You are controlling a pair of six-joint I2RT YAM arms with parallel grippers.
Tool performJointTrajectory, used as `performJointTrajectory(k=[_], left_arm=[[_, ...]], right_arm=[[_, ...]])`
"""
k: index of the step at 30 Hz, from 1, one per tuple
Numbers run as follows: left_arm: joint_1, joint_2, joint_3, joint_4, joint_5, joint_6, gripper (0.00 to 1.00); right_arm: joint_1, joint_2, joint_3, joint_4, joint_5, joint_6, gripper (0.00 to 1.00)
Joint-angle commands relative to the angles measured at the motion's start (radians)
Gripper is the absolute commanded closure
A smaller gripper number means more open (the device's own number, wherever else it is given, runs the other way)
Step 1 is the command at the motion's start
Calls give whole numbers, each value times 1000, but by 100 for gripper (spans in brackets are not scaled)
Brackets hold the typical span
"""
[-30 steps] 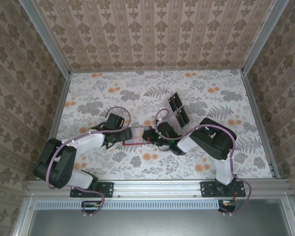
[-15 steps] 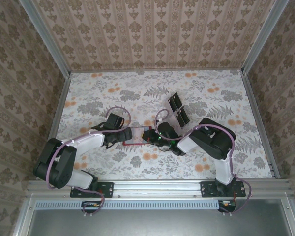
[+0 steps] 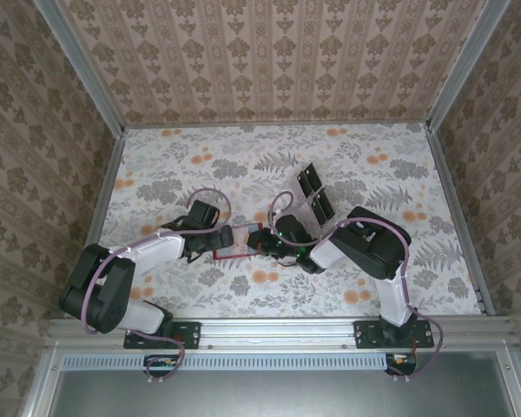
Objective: Put the credit cards into the card holder
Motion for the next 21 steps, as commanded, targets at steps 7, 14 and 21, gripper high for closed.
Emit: performJointTrajectory(k=[7,14,21], left_arm=[[3,20,-32,-132,-42,-21,0],[9,-92,-70,-171,-84,-87,0],[9,-97,-109,-167,-80,-127,0]], right_arm=[[4,43,8,-138,-21,-15,100],[-1,40,8,-139,-29,-16,100],[-4,46,14,-131,-50,-22,100]])
